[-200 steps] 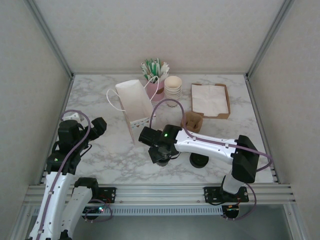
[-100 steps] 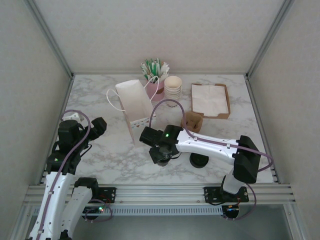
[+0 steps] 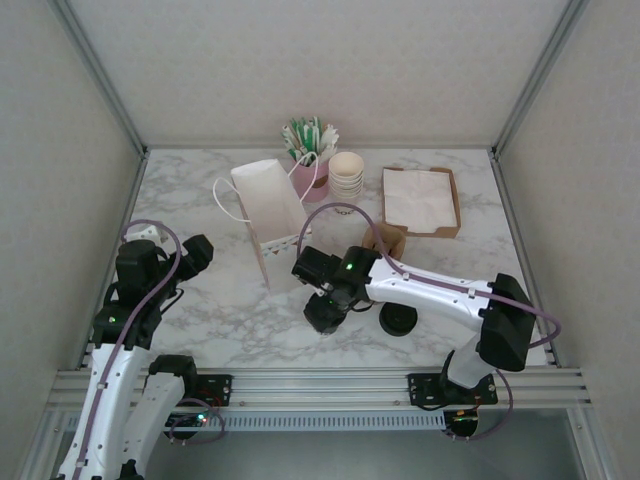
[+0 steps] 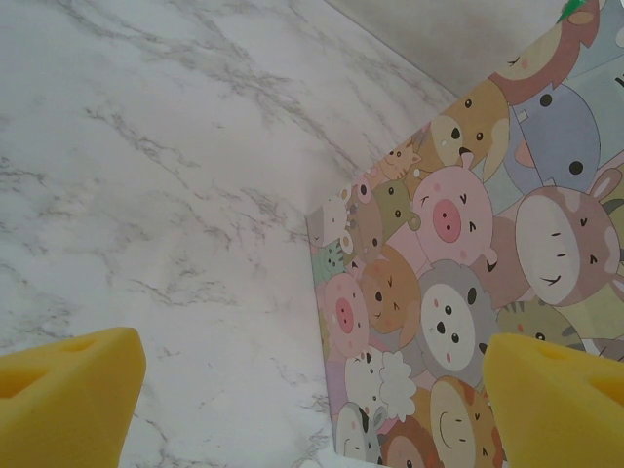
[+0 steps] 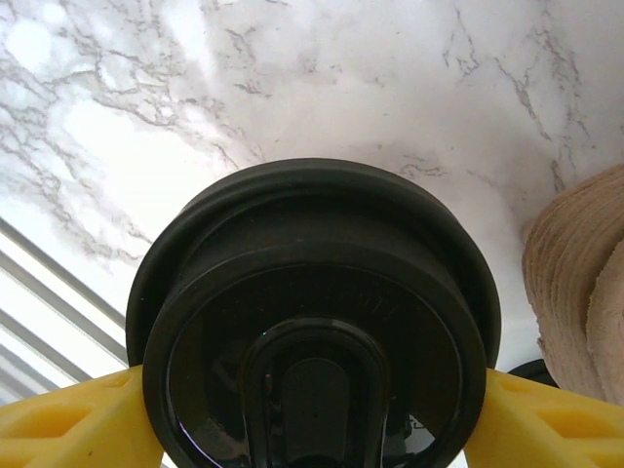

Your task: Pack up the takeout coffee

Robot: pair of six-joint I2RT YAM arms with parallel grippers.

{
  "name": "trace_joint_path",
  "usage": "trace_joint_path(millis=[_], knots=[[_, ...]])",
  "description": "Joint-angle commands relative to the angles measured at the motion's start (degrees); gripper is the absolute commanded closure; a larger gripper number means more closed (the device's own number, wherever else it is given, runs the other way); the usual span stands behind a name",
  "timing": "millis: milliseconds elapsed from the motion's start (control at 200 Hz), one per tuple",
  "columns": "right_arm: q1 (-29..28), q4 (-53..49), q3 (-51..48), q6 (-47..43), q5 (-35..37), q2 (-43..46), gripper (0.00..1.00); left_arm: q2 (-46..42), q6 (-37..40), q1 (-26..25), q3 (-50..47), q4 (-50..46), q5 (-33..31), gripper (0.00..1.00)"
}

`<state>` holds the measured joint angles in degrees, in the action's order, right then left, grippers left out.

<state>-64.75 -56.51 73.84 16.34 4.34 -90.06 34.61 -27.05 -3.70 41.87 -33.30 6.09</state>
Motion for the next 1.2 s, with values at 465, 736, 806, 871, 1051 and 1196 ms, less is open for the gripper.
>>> trace_joint_path(millis=[465, 736, 806, 871, 1051, 1196], knots=[[1.09, -2.36, 2.7, -0.63, -0.38, 2.32, 0.19, -0.25, 0.4, -0.29, 1.01, -0.92, -0.31, 0.11], [0.89, -3.6, 6.39, 18.16, 2.64, 7.07, 0.18, -0.33, 0.41, -0.3, 0.99, -0.89, -0.39, 0.1], [0.58, -5.66, 6.77, 28.04, 4.93, 7.7, 0.17, -0.33, 0.36, -0.34, 1.0, -0.72, -0.41, 0.11], [-0.27, -8.49, 7.26, 37.96, 6.63, 7.61, 0.16, -0.33, 0.5, -0.34, 0.94, -0.71, -0.39, 0.1], [-5.36, -10.77, 8.2, 54.31, 11.7, 4.79, 0.14, -0.16, 0.41, -0.32, 1.0, -0.59, -0.29, 0.1], [-5.94, -13.13, 9.25, 61.62, 11.75, 1.37, 0.16, -0.15, 0.5, -0.29, 1.07, -0.96, -0.39, 0.1]])
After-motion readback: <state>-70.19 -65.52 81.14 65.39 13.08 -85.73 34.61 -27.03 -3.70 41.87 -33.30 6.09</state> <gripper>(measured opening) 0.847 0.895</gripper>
